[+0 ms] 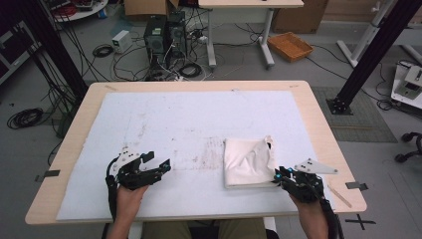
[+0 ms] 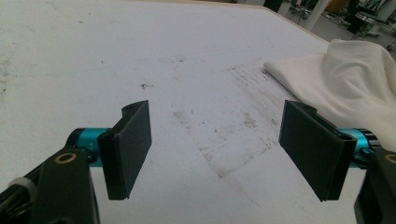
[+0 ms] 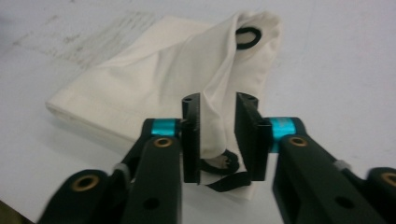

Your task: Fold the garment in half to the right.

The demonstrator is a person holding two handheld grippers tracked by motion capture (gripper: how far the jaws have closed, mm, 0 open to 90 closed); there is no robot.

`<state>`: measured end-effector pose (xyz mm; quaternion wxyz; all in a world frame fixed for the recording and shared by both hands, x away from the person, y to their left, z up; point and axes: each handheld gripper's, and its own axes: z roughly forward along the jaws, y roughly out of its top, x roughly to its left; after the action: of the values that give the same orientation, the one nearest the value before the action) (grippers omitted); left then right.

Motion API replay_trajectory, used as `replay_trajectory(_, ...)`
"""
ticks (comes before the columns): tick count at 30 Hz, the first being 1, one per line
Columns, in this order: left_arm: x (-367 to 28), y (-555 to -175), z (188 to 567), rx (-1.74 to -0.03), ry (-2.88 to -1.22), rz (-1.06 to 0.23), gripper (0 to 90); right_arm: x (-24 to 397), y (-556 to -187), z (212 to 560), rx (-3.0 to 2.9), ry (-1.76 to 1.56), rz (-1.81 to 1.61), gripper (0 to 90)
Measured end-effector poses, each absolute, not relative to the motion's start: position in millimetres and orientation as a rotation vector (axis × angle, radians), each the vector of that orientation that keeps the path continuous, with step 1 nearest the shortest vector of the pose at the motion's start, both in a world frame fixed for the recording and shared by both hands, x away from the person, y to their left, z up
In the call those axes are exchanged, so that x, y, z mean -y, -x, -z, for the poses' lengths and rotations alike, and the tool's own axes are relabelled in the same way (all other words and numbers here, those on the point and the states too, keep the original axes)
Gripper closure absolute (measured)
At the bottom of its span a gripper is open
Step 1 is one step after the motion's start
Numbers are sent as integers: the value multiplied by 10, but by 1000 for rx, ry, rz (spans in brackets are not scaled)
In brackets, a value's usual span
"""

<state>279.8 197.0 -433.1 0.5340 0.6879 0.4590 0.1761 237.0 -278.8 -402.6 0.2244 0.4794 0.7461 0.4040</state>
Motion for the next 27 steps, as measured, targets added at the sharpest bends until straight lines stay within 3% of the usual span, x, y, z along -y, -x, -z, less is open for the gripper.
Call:
replay_trajectory(3,-1959,-2799,4331,-1095,-1641,-422,255,2779,-2385,3936,-2022,-1318,-1155,584)
replay_trajectory(6,-1957,-2792,4329,-1090,-1642,-421,255,2700,-2469,3964,-2057,-1297,-1096,580)
replay_trajectory(8,-1957,-2789,4330,-1092,-1637,-421,254,2642,-2598,4090,-2109,-1304,-991,641)
replay_trajectory(9,-1959,-2788,4333,-1096,-1638,-420,255,2639,-2630,4140,-2130,-1326,-970,728)
replay_trajectory(10,-1959,-2788,4335,-1097,-1640,-418,255,2647,-2645,4198,-2173,-1321,-948,869)
replay_trajectory(16,-1958,-2795,4339,-1097,-1648,-420,255,2692,-2603,4242,-2209,-1324,-870,885)
replay_trajectory(17,-1958,-2796,4339,-1098,-1648,-420,255,2818,-2493,4218,-2213,-1402,-835,864)
replay_trajectory(19,-1954,-2798,4341,-1102,-1643,-421,255,2867,-2506,4201,-2233,-1475,-813,668)
replay_trajectory(21,-1953,-2798,4341,-1103,-1644,-423,255,2883,-2500,4138,-2190,-1481,-833,576)
replay_trajectory(23,-1955,-2804,4343,-1101,-1652,-423,255,2875,-2498,4005,-2093,-1419,-919,552)
replay_trajectory(27,-1950,-2807,4346,-1104,-1652,-420,255,2780,-2704,3852,-1990,-1320,-988,587)
